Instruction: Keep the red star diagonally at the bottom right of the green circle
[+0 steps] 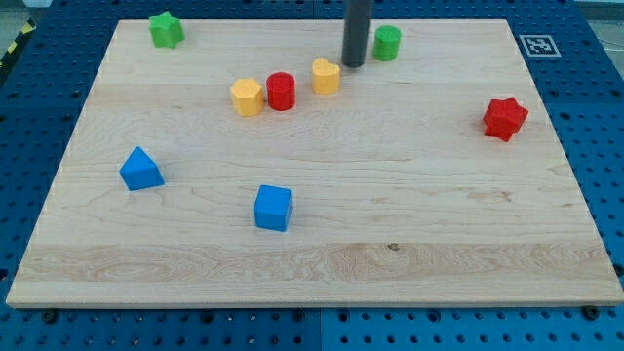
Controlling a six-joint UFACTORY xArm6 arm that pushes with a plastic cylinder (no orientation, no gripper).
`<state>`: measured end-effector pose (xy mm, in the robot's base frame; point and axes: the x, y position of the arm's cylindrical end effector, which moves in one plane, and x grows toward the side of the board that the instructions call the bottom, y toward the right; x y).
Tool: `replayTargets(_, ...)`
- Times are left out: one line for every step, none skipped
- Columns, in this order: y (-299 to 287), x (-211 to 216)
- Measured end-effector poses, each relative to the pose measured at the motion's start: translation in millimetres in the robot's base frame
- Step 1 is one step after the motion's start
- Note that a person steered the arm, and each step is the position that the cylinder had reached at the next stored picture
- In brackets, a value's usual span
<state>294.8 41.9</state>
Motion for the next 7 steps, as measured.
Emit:
replayTargets(-14,46)
replayTargets(-20,63)
replayTargets(1,48)
replayTargets(55,45)
replayTargets(135,33)
replayTargets(217,34)
replayTargets(280,71)
